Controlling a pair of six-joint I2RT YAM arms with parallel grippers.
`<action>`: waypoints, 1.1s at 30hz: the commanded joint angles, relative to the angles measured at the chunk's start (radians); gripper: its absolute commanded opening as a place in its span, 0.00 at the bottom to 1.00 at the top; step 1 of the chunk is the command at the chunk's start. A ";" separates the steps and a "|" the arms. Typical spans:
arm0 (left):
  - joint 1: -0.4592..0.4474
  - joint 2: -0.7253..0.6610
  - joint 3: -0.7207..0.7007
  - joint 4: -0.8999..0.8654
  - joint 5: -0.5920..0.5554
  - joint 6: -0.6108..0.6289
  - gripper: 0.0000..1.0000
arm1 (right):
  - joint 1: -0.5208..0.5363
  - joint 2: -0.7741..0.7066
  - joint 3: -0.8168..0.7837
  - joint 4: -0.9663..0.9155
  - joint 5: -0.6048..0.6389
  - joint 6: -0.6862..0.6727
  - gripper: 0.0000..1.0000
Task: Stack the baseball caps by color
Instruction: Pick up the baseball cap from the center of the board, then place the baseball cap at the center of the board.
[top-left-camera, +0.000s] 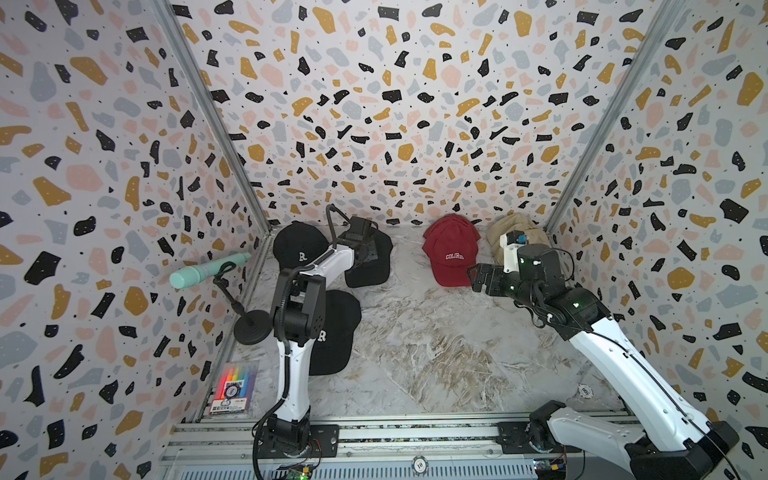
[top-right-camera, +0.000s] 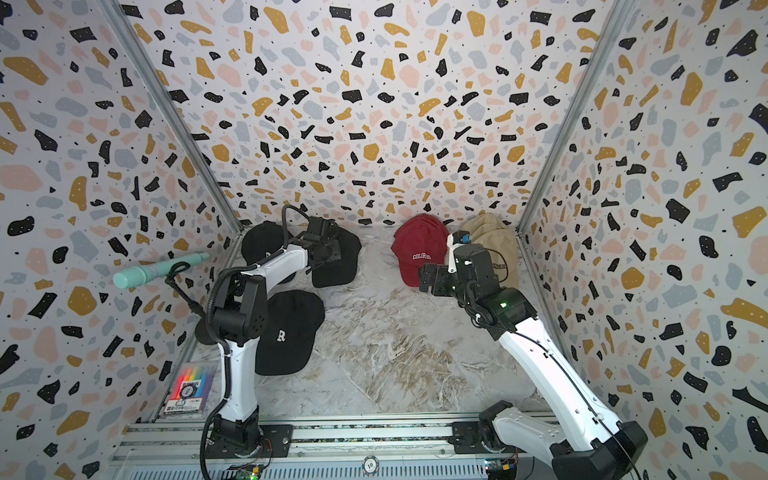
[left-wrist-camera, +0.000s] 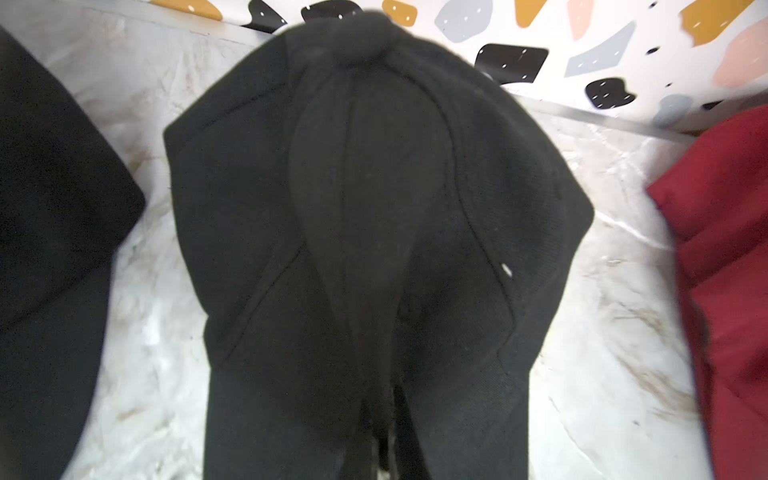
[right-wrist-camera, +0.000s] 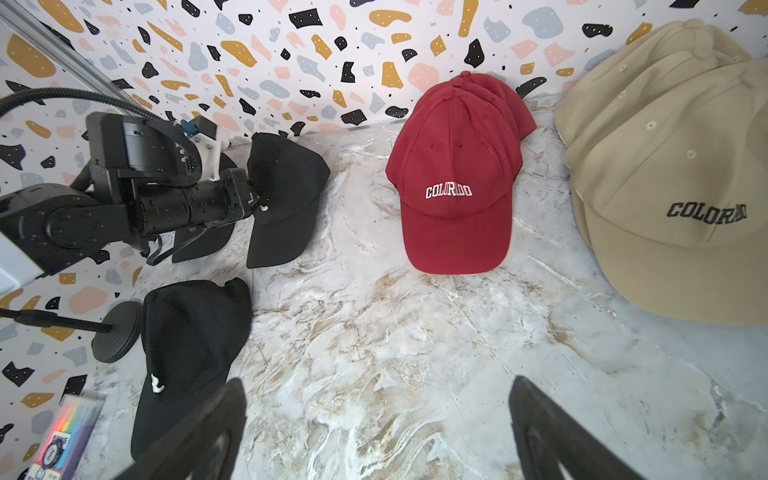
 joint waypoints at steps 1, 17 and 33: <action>-0.037 -0.056 -0.032 0.048 -0.011 -0.072 0.00 | -0.003 -0.030 -0.010 -0.006 -0.002 0.007 0.99; -0.166 -0.074 -0.052 0.003 -0.152 -0.127 0.00 | -0.002 -0.104 -0.062 -0.011 -0.056 0.005 0.99; -0.174 -0.098 -0.075 0.004 -0.133 -0.142 0.48 | -0.003 -0.140 -0.075 -0.041 -0.058 -0.019 0.99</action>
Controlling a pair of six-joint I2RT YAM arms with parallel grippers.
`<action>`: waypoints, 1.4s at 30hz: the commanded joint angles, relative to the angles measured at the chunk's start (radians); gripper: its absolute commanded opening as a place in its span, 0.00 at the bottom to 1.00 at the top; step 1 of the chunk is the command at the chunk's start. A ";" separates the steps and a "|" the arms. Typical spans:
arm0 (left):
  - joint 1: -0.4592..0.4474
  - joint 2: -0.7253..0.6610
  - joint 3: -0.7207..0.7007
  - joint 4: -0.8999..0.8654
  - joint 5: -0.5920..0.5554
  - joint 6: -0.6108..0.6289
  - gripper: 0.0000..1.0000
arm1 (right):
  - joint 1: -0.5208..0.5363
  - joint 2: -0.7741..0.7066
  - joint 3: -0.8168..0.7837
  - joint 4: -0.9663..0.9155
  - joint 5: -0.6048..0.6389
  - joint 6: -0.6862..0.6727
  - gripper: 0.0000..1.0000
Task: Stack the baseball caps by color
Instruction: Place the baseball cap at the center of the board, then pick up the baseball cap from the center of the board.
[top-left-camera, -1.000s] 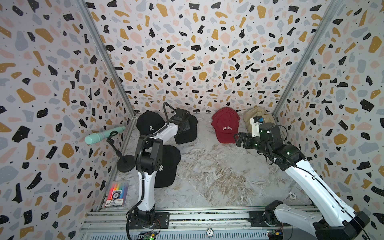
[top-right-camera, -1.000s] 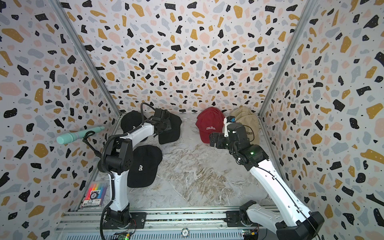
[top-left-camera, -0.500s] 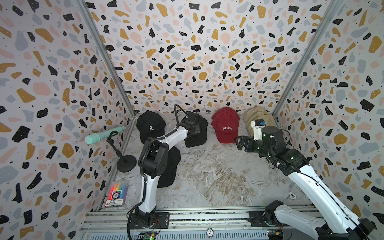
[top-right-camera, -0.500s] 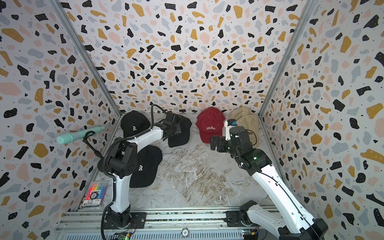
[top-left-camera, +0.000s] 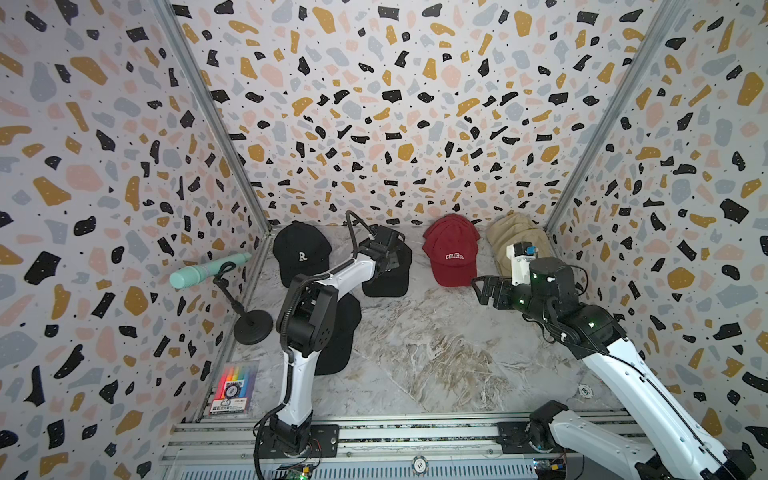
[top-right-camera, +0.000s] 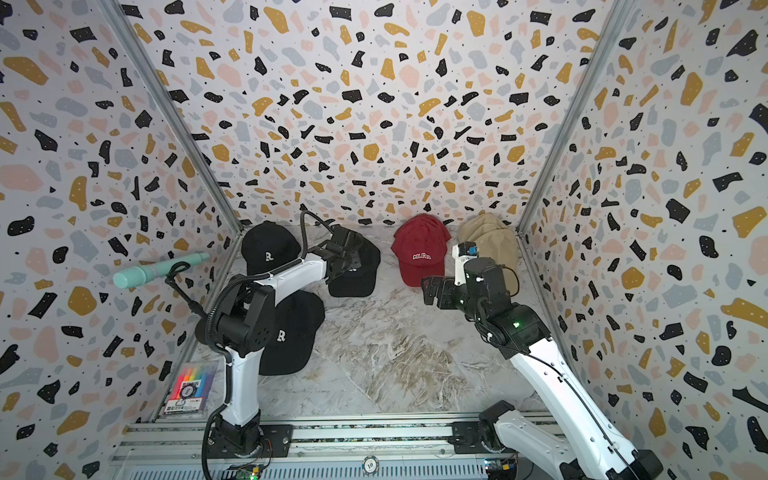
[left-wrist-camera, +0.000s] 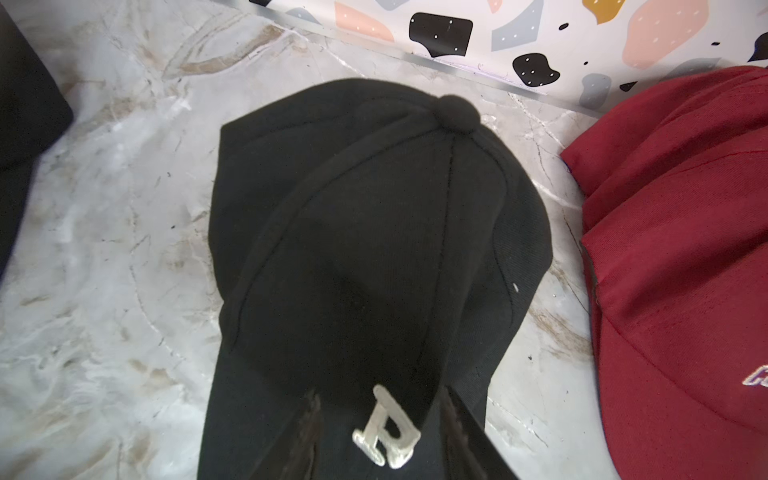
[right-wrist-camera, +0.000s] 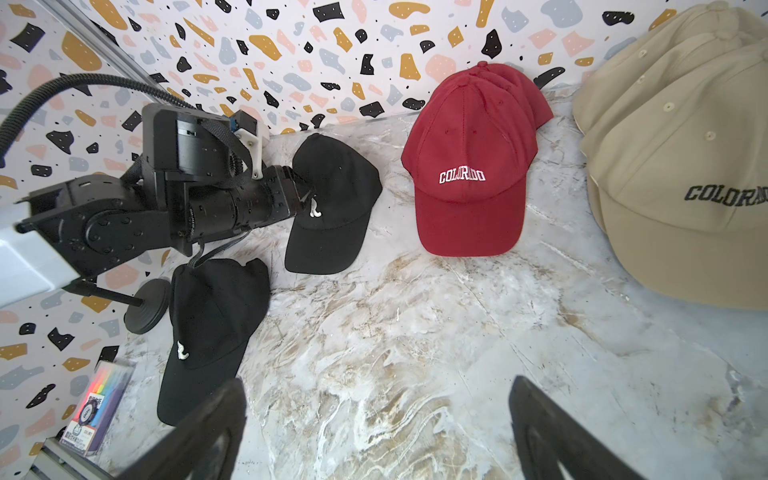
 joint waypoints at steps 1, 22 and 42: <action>-0.007 -0.067 -0.020 -0.001 0.003 -0.003 0.48 | -0.003 -0.010 0.008 -0.024 -0.008 -0.020 0.99; 0.004 -0.829 -0.646 -0.360 -0.248 0.159 0.78 | 0.029 0.296 0.135 0.149 -0.308 -0.135 0.99; 0.153 -0.832 -0.891 -0.130 -0.134 0.161 0.74 | 0.075 0.371 0.215 0.124 -0.293 -0.156 0.99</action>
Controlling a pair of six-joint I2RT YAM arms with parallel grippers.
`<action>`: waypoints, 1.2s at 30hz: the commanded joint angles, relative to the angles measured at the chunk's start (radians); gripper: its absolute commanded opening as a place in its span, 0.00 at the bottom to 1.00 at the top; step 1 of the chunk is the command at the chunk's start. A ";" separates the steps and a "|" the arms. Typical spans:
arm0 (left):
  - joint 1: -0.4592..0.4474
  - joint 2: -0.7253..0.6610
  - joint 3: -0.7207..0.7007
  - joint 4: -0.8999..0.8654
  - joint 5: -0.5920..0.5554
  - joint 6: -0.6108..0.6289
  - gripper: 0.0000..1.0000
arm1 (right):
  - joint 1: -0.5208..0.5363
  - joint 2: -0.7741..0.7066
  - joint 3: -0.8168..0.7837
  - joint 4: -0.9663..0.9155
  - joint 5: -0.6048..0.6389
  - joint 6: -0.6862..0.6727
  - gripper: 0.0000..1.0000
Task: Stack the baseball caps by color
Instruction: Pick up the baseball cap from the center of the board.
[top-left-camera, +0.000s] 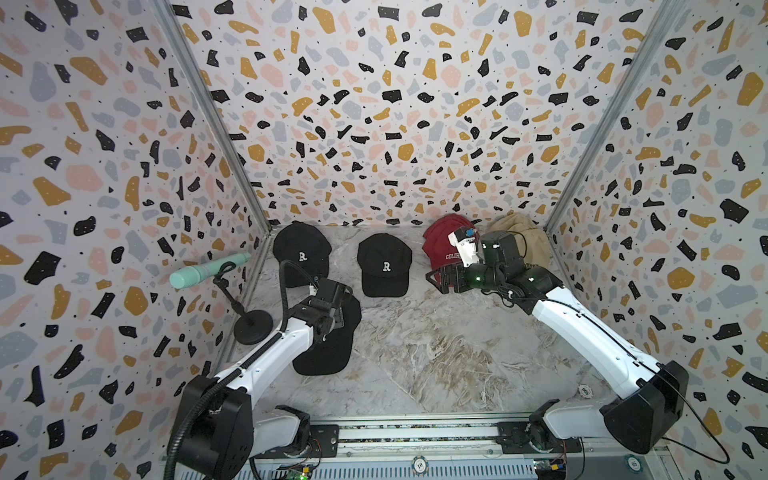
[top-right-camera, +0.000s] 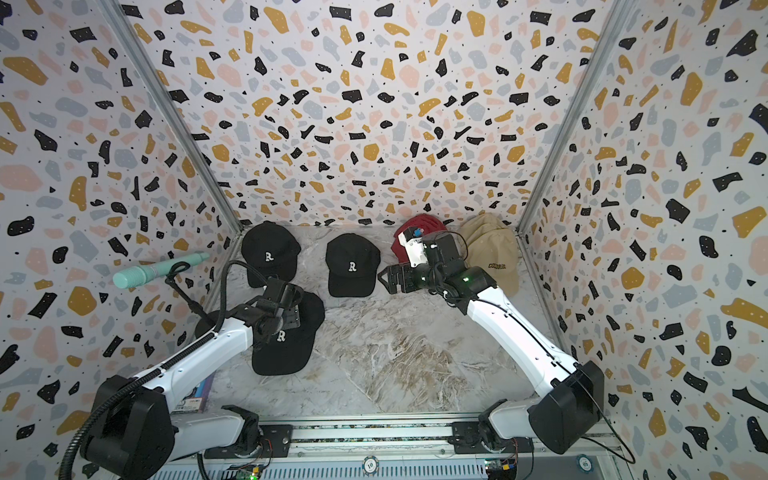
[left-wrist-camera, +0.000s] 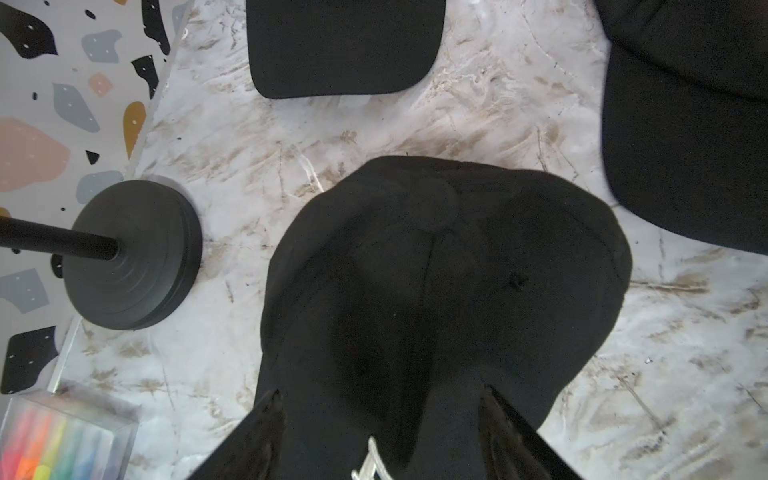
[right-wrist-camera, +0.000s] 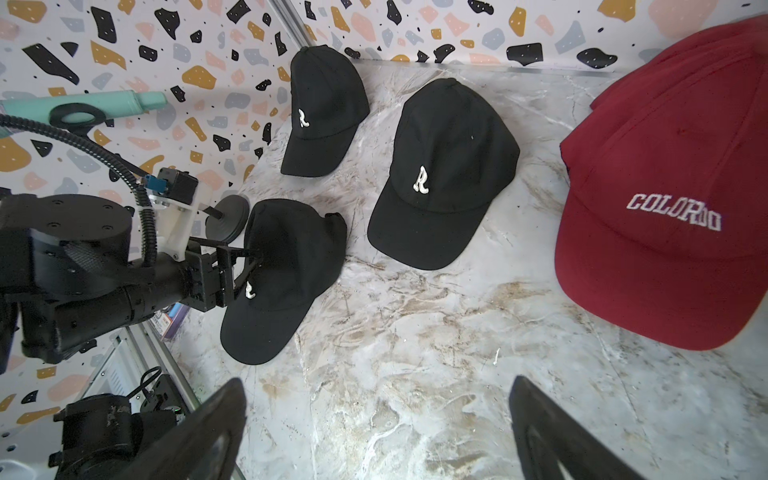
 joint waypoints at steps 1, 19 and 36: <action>0.018 0.019 -0.039 0.074 0.041 0.023 0.73 | 0.002 -0.025 0.032 -0.014 0.019 -0.013 0.99; 0.041 0.044 -0.016 0.097 0.086 0.025 0.07 | 0.040 -0.018 0.034 -0.017 -0.001 0.045 0.99; 0.011 -0.014 0.258 0.016 0.169 -0.108 0.00 | 0.074 -0.051 0.027 -0.047 0.094 0.077 0.99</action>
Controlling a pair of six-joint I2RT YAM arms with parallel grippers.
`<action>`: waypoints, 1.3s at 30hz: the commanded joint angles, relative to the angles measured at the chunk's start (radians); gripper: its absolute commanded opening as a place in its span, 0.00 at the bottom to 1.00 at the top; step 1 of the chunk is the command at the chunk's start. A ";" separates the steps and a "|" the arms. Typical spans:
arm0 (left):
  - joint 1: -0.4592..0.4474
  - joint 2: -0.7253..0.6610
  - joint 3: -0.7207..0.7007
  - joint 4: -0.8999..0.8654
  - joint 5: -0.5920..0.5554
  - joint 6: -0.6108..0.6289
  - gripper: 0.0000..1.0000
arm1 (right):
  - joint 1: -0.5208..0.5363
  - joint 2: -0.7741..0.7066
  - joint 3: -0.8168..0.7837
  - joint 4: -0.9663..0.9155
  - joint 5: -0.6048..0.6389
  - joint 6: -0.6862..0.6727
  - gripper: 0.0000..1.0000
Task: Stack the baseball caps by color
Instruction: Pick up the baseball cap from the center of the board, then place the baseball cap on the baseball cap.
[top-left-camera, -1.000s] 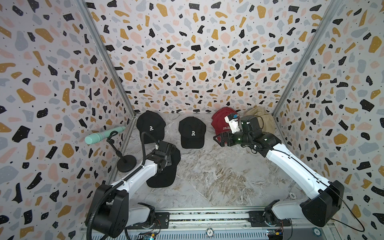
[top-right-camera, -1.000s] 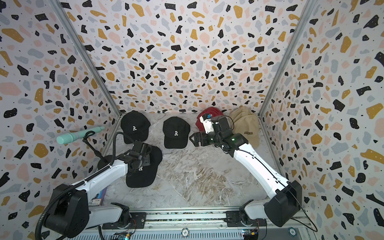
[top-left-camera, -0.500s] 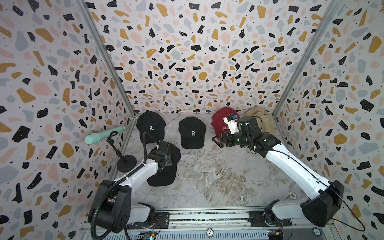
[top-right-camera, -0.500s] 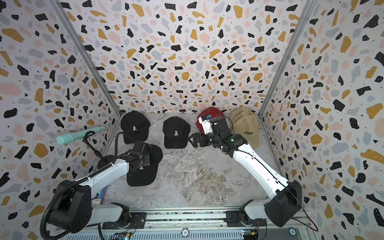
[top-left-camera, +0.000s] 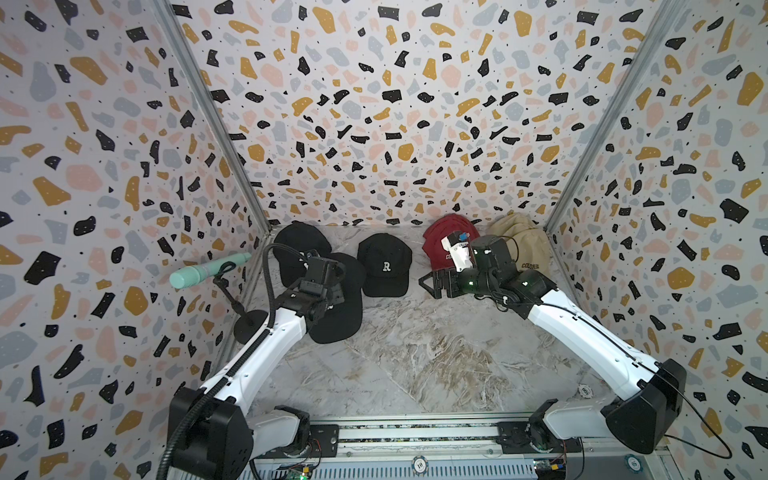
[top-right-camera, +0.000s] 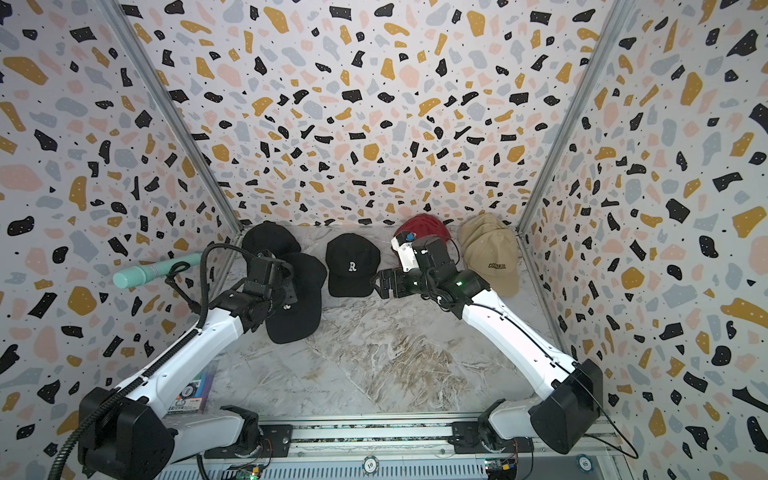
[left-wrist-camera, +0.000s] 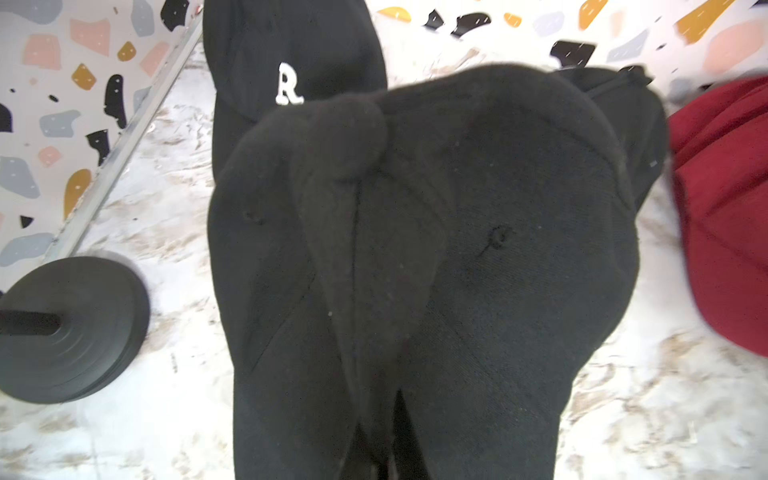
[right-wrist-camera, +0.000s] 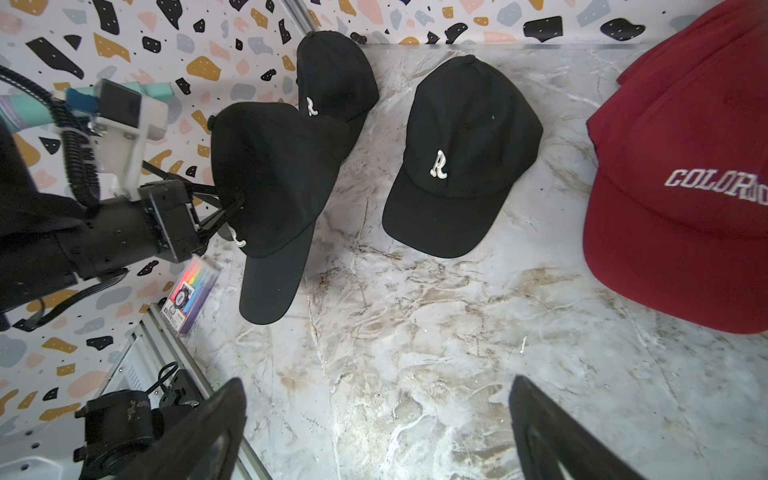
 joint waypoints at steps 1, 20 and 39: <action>-0.026 0.020 0.062 0.016 0.034 -0.050 0.00 | -0.001 -0.054 0.027 -0.041 0.045 0.003 0.99; -0.203 0.347 0.288 0.115 -0.042 -0.097 0.00 | -0.104 -0.179 -0.022 -0.099 0.064 -0.006 0.99; -0.253 0.612 0.491 0.093 -0.070 -0.056 0.00 | -0.219 -0.204 -0.042 -0.128 0.032 -0.031 0.99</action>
